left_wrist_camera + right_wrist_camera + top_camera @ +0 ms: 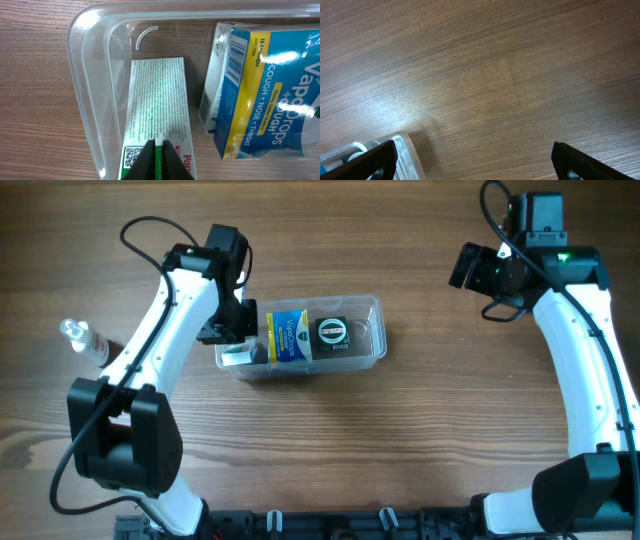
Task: Pack container
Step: 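Lower the Panadol box upright into the container's left end, then open the left gripper and move it left to the clear bottle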
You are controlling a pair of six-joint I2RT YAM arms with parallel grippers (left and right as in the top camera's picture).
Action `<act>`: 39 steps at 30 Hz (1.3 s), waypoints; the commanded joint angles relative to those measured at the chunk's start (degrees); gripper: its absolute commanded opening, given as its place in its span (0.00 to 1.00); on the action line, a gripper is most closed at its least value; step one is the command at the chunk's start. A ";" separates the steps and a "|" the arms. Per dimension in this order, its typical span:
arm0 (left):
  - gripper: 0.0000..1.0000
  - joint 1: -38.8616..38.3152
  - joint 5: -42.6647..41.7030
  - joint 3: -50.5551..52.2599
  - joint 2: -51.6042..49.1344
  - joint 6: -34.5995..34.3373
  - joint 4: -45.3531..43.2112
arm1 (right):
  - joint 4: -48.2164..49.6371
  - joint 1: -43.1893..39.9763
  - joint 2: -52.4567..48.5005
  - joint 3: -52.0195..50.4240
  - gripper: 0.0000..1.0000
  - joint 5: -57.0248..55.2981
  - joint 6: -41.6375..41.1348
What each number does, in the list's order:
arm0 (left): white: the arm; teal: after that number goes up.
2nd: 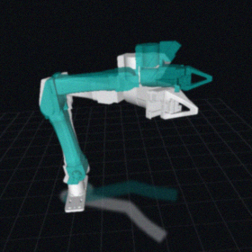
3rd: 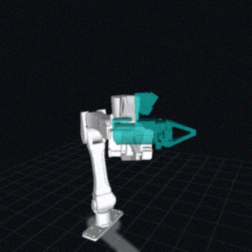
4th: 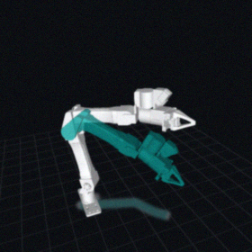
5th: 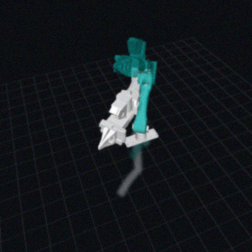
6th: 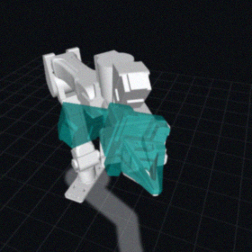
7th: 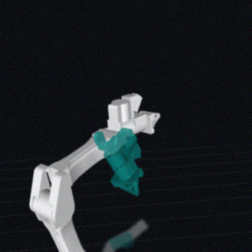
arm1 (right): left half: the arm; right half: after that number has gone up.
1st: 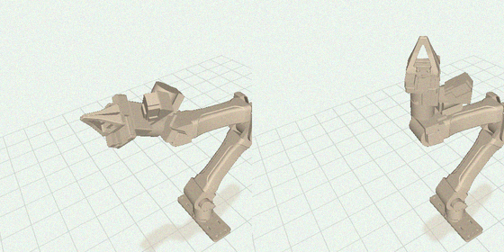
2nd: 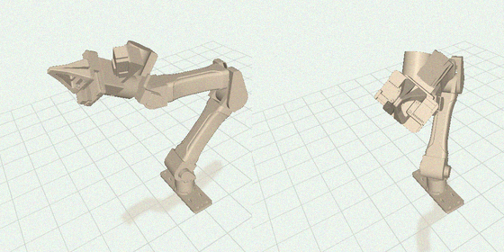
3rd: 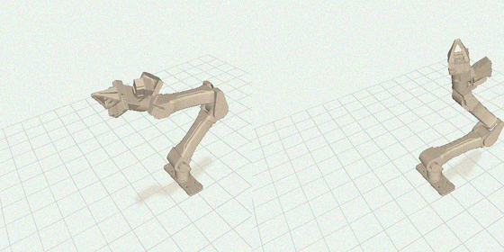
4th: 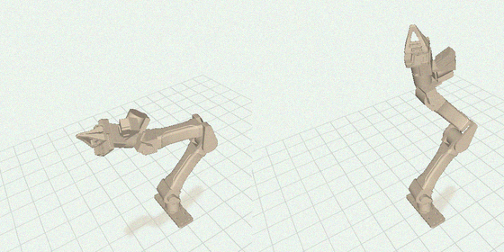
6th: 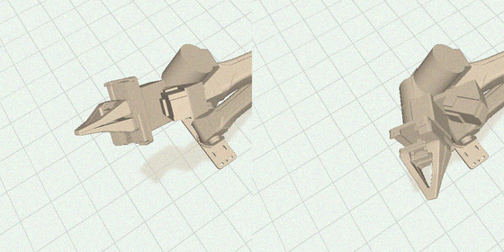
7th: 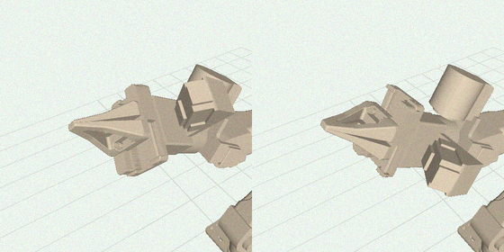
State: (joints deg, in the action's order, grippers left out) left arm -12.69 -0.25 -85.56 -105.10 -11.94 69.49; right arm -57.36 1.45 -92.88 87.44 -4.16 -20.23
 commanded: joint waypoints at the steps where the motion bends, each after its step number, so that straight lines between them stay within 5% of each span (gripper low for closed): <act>1: 0.08 0.22 -3.93 0.04 5.27 -0.50 2.19 | 0.17 0.07 -0.55 -0.09 1.00 -0.94 0.66; 8: 0.10 0.17 -6.38 0.07 17.42 -0.52 12.44 | 0.17 0.07 -0.55 -0.09 1.00 -0.94 0.66; 23: 0.17 0.17 -6.34 0.17 12.46 -0.48 9.94 | 0.17 0.07 -0.55 -0.09 1.00 -0.94 0.63; 26: 0.52 0.24 -3.43 0.17 12.46 -0.48 9.14 | 0.17 0.07 -0.55 -0.09 1.00 -0.94 0.66; 28: 0.58 1.18 1.14 0.17 12.46 -0.52 8.59 | 0.17 0.07 -0.55 -0.09 1.00 -0.94 0.63; 31: 0.97 7.98 4.46 0.17 12.46 -0.55 8.37 | 0.17 0.07 -0.55 -0.09 1.00 -0.94 0.66; 36: 1.00 27.47 -0.57 0.17 12.46 -1.99 4.63 | 0.17 0.07 -0.55 -0.09 1.00 -0.94 0.66; 39: 1.00 32.52 -2.84 0.17 12.46 -0.63 0.09 | 0.17 0.07 -0.55 -0.09 1.00 -0.94 0.66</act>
State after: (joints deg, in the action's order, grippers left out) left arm 15.79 0.30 -85.54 -92.16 -13.04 72.66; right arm -57.36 1.45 -92.88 87.44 -4.16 -20.23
